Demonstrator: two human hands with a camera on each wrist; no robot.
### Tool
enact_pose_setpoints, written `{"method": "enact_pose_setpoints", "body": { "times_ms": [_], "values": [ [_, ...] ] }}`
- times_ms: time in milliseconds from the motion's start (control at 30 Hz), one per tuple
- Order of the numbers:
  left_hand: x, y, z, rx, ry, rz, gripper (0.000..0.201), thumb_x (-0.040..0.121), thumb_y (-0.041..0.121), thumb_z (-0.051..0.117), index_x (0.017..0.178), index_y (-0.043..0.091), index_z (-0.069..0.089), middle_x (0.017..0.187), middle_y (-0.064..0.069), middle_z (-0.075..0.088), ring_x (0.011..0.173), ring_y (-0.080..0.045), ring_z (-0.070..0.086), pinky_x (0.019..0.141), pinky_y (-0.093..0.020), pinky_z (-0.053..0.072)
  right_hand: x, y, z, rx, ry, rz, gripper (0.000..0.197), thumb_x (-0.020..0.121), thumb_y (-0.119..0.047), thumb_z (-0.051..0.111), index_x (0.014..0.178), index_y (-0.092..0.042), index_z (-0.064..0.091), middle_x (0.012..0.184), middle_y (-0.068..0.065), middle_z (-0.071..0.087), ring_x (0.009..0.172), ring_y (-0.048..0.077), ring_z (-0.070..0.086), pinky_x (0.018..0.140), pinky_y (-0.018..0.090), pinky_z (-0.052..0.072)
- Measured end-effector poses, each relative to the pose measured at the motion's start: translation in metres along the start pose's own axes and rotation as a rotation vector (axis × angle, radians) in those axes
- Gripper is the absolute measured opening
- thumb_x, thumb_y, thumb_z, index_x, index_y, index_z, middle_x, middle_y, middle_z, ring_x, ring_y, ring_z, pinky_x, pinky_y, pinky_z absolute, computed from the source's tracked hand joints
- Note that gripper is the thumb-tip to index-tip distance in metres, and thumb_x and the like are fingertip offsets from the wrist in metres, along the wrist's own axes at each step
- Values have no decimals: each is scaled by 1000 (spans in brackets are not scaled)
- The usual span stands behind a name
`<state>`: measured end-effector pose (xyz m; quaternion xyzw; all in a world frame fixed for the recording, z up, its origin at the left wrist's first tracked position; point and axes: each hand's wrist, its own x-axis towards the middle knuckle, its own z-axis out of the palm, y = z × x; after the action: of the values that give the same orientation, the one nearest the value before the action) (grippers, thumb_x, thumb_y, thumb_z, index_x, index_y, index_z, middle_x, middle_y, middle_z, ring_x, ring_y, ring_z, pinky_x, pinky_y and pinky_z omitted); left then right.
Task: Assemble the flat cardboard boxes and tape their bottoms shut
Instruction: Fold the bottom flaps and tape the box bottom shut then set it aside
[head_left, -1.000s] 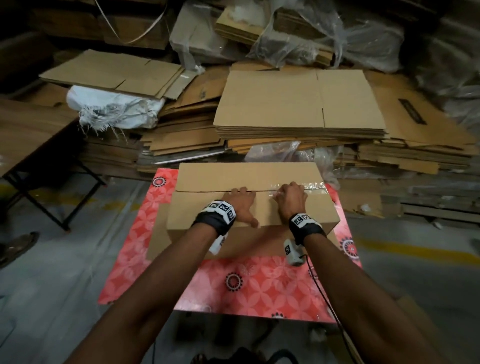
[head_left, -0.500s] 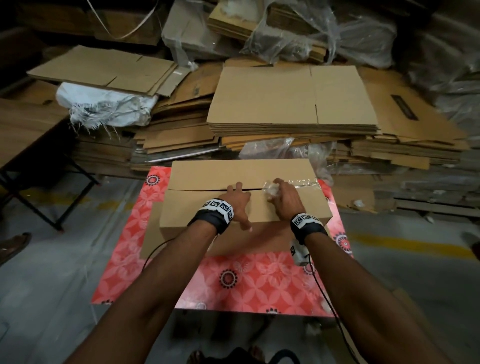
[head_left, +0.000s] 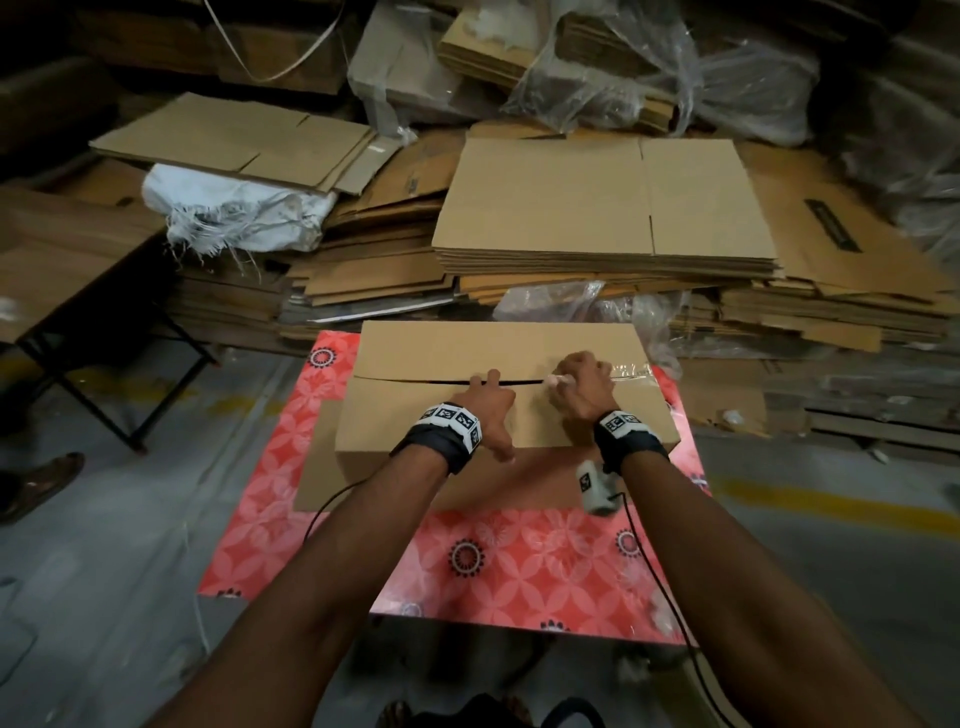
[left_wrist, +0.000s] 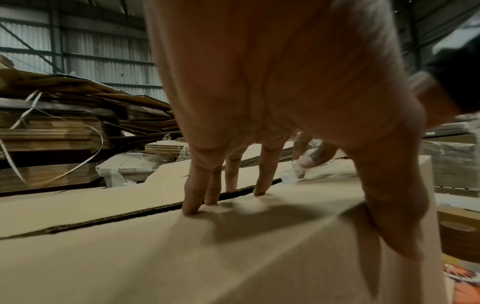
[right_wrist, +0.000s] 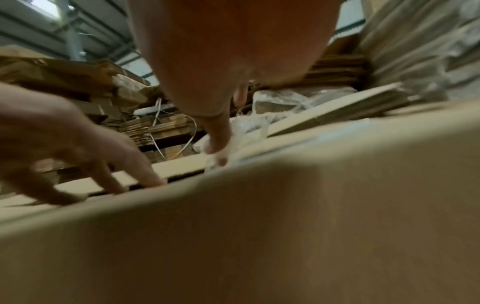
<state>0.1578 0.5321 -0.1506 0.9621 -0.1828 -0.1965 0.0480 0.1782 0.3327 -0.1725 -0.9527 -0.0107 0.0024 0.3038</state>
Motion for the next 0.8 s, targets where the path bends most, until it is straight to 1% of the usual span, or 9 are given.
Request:
{"method": "enact_pose_setpoints", "body": {
  "times_ms": [100,167,233,300,400,500,600,700,800],
  "values": [
    [-1,-3,-2,-1,-16,8,67,53,46,93,99,14,56,125,-11,36,118,-36,42,78,-54,58,-2,-1,-2,539,47,197,12,84,-22,58,77,-13,61,87,16,66,83,34,63,73,44,55],
    [-3,-8,-4,9,-33,10,67,51,43,93,99,14,57,120,-8,34,112,-34,43,75,-52,58,-1,14,-7,648,136,239,20,92,-13,53,73,-19,54,77,8,59,69,26,56,59,30,49],
    [-5,-15,-5,14,-40,8,70,47,44,94,100,13,60,116,-6,34,108,-32,44,76,-51,58,-3,23,-19,722,210,255,17,96,-22,50,79,-23,51,75,3,53,67,22,50,58,31,44],
    [-5,-20,-8,23,-32,3,76,43,46,95,105,13,62,118,-7,37,106,-31,46,78,-50,59,-3,33,-30,618,215,248,28,105,-41,44,97,-19,58,90,5,58,80,24,55,74,39,46],
    [-5,-17,-13,40,-25,-17,81,46,45,95,112,14,59,120,-6,38,110,-31,46,82,-50,58,-2,53,-33,234,171,177,49,108,-44,32,121,-9,64,116,8,58,107,25,54,92,36,38],
    [-2,-1,-19,103,-38,-23,77,59,53,90,118,16,57,126,-9,43,118,-35,47,90,-52,53,0,76,-18,153,227,154,49,81,-49,49,104,-17,79,110,21,68,105,38,64,91,42,52],
    [7,20,-21,153,-13,31,76,69,58,83,127,15,58,130,-12,47,123,-38,46,99,-57,46,13,124,-2,139,291,316,26,58,-60,77,76,-42,79,88,6,74,91,35,69,82,45,60],
    [16,43,-16,110,9,119,69,75,56,80,125,14,59,130,-15,50,123,-39,47,97,-53,47,3,92,-25,224,290,309,22,49,-28,93,65,-28,78,67,-3,74,74,23,74,71,43,63],
    [23,64,-10,80,19,155,62,82,50,77,123,8,58,131,-19,50,124,-40,47,93,-48,46,-13,59,-51,113,273,302,16,65,-9,88,72,-15,76,76,3,75,79,23,71,71,33,58]
  ]
}}
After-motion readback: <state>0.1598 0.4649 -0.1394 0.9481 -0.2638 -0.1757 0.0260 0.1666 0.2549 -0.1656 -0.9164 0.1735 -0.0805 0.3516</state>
